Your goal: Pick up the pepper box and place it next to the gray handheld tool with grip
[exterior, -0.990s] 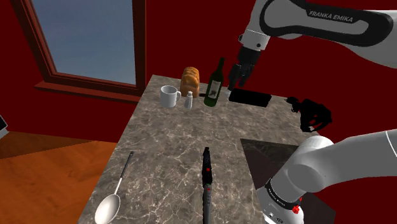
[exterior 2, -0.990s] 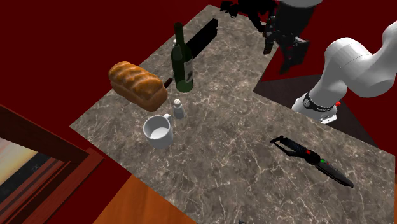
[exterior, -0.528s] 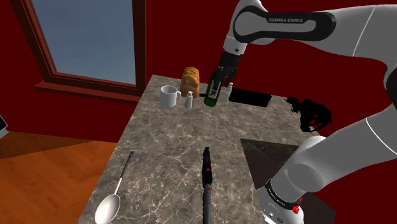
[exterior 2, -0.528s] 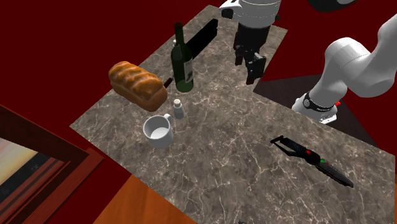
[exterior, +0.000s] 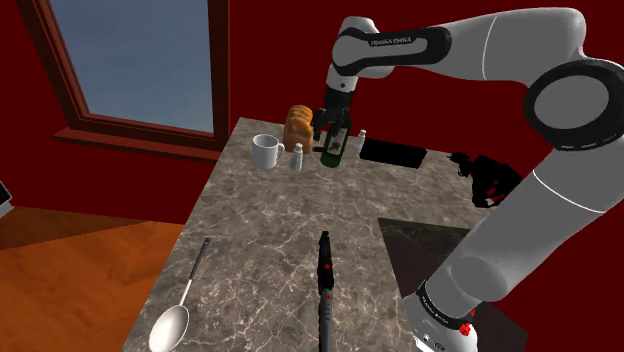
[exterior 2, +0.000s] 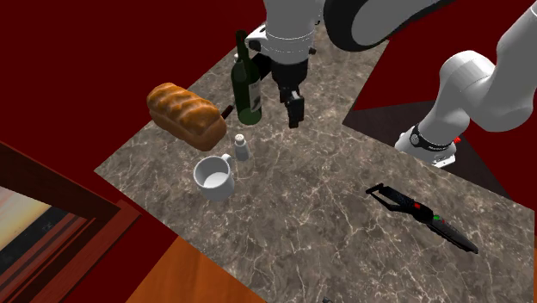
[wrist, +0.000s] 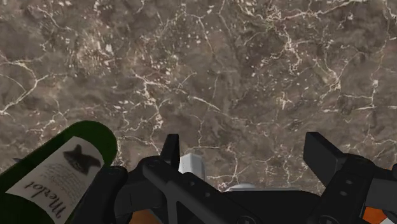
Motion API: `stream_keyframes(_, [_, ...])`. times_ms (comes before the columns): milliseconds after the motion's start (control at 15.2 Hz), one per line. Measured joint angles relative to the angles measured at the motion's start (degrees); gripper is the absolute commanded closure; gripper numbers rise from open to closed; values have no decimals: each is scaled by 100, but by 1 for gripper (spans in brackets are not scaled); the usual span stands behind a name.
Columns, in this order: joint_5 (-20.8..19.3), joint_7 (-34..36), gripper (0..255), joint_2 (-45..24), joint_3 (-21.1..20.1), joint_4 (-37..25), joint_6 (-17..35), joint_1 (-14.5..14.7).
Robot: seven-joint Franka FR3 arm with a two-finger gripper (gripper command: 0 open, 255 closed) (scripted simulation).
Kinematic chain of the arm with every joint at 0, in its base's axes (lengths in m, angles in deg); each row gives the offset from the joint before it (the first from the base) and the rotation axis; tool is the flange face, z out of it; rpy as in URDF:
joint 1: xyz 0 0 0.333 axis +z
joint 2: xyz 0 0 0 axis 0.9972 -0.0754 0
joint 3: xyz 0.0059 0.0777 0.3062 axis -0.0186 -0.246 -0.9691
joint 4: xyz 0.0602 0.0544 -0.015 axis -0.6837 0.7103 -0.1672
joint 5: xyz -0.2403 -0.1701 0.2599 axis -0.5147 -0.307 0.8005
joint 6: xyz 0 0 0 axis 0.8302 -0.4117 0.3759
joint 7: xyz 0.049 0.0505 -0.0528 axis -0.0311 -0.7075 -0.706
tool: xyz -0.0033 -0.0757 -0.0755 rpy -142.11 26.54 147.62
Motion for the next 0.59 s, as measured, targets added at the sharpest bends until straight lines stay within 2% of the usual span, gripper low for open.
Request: stream_keyframes(594, [133,-81,0,-2024,70,-1772,166,-112])
